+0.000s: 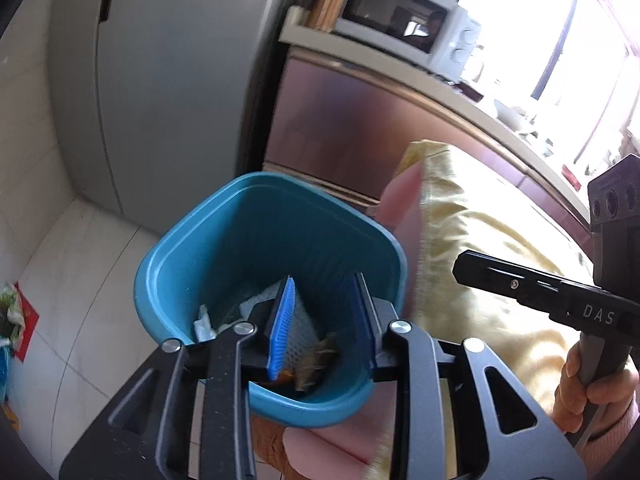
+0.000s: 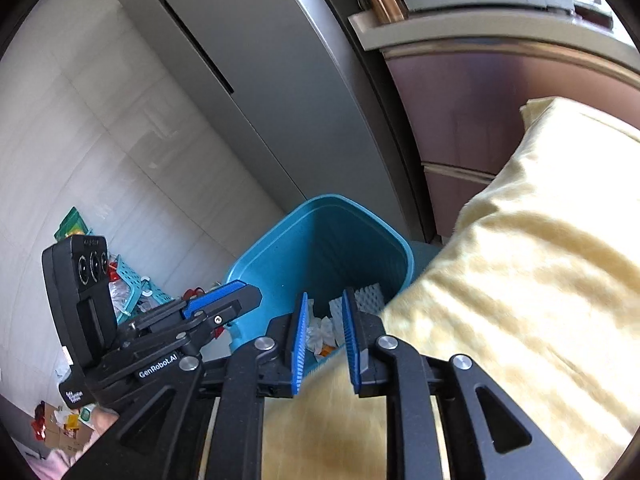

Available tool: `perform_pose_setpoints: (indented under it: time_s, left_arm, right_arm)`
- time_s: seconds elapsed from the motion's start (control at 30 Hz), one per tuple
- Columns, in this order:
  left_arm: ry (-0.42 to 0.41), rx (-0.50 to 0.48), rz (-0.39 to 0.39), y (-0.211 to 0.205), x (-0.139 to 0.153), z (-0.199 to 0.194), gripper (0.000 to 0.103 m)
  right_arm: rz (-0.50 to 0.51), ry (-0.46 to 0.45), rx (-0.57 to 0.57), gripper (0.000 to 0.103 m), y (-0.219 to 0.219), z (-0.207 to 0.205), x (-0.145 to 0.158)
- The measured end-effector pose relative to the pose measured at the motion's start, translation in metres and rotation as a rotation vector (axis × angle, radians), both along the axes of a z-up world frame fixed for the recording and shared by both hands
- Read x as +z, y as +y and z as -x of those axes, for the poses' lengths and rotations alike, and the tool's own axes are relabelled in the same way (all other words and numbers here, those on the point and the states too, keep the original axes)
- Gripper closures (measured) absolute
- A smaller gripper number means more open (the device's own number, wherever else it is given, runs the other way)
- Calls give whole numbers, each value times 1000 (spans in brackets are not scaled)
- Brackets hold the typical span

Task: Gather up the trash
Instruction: 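Open both tools to drop the orange peel and gold packet into the wastebasket, then move both open tools back over the table, then grasp the white foam net with the right tool and lift it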

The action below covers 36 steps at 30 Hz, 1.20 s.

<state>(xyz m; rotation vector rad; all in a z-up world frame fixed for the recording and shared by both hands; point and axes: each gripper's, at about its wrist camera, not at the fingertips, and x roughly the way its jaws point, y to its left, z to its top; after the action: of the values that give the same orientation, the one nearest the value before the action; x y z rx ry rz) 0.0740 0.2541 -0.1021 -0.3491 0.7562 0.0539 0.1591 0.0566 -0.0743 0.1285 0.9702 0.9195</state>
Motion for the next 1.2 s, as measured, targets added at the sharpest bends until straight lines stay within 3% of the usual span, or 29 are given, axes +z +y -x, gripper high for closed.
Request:
perform_pose_setpoints:
  time_s: [0.23,0.57,0.93,1.2]
  left_arm:
    - [-92,-133,4,-46,26,13,63]
    - [-121,-386,27,-137,41,12,62]
    - [-100,-625,24,-245,37,8,60]
    - [-83,-702,0,-288,35,6,59]
  right_arm:
    - [-26,-114,-31,72,-53,32,31]
    - [-41,-198,-253,69,-171,78,51]
    - [-24,-173,-562,64,-294,115,33]
    - [-67,-93,-639,57,-318,97,6]
